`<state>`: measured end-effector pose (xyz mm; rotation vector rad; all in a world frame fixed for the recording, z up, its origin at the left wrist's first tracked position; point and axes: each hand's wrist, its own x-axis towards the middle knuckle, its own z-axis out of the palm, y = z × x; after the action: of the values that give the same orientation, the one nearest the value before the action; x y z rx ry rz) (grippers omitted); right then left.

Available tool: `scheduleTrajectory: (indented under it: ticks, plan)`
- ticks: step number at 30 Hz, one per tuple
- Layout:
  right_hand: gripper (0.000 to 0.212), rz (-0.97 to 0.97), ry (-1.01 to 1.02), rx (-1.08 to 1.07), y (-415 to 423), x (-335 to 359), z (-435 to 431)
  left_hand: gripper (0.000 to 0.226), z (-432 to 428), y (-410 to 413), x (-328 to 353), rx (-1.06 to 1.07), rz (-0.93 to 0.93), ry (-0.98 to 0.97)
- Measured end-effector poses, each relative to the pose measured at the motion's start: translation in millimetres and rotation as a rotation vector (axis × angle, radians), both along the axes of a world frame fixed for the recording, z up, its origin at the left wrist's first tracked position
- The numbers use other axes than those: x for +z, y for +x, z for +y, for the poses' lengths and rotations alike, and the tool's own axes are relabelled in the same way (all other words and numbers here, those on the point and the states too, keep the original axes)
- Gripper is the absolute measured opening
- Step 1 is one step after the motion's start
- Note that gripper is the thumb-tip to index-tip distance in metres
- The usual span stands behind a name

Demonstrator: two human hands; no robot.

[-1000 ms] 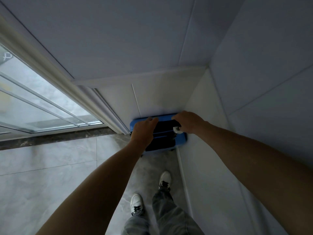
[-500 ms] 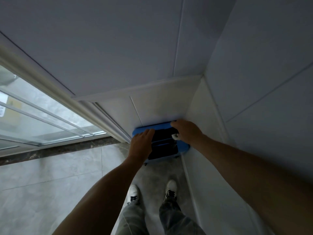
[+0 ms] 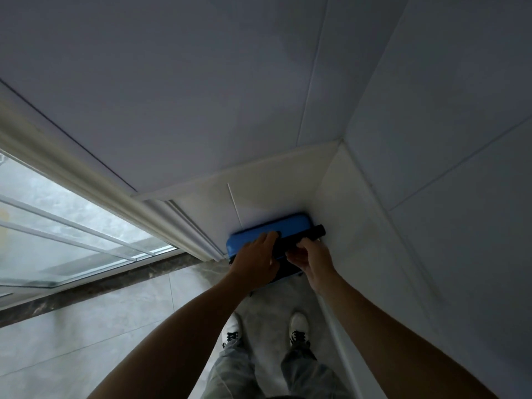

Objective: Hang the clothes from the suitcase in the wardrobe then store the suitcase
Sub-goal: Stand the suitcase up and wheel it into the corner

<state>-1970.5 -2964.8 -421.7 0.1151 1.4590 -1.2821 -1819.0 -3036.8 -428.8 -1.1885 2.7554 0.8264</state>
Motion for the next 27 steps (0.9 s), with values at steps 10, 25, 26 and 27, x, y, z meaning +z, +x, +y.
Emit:
scheduleTrajectory:
  ticks: [10, 25, 26, 27]
  plan:
    - [0.035, -0.114, -0.128, -0.199, 18, 0, -9, 0.037, -13, 10, 6, -0.107, 0.075, 0.017]
    - [0.049, -0.118, 0.038, -0.288, 29, -15, -23, 0.034, -23, 18, -17, 0.124, 0.203, 0.271]
    - [0.048, -0.12, 0.051, -0.29, 30, -19, -24, 0.034, -21, 17, -21, 0.149, 0.192, 0.279]
    - [0.047, -0.121, 0.06, -0.289, 29, -23, -25, 0.034, -21, 16, -25, 0.175, 0.185, 0.283]
